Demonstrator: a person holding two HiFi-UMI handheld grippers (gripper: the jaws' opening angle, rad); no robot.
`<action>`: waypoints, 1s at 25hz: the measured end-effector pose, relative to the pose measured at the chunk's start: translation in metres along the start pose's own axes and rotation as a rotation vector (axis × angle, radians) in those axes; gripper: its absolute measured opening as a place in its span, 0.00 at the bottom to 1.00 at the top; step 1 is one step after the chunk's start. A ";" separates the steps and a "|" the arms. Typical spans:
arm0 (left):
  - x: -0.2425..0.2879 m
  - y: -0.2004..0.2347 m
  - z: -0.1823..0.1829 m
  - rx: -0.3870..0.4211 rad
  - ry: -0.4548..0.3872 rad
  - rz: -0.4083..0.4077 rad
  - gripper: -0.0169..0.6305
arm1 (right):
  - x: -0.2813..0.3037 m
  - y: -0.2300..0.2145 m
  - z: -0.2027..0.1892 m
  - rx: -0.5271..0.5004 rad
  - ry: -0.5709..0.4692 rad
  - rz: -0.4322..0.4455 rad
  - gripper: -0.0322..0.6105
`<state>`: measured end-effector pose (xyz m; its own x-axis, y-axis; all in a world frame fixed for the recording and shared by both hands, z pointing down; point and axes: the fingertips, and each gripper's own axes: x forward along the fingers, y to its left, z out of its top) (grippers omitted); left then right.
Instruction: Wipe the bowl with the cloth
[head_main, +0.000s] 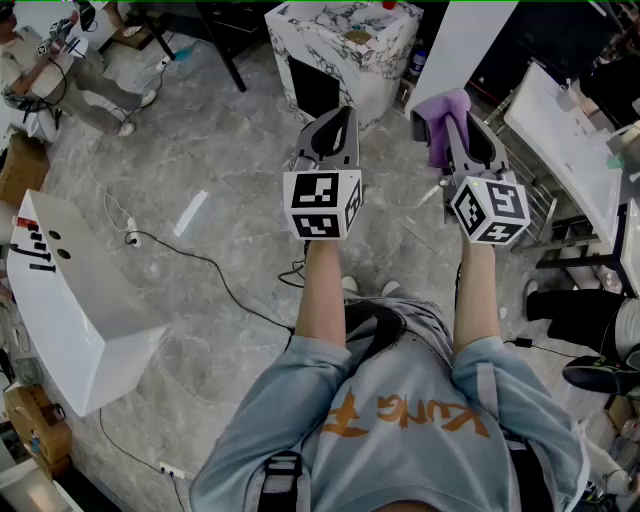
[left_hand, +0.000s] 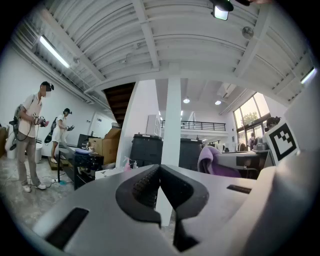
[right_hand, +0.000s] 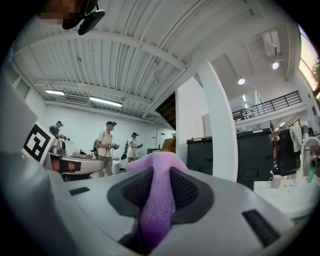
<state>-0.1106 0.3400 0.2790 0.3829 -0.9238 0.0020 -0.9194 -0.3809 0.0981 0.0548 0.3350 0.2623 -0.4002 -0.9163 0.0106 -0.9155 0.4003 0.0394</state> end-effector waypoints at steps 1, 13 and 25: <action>0.001 -0.001 -0.001 0.001 0.001 -0.005 0.06 | 0.000 0.001 0.000 -0.001 0.002 0.002 0.22; 0.009 0.022 -0.001 -0.011 0.004 0.008 0.06 | 0.016 -0.002 -0.001 0.015 0.000 -0.028 0.22; 0.014 0.065 0.019 -0.021 -0.028 0.065 0.06 | 0.043 -0.003 0.027 0.012 -0.046 -0.015 0.22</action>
<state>-0.1663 0.3014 0.2665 0.3193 -0.9475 -0.0186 -0.9402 -0.3192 0.1190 0.0391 0.2942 0.2355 -0.3880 -0.9210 -0.0356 -0.9216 0.3872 0.0268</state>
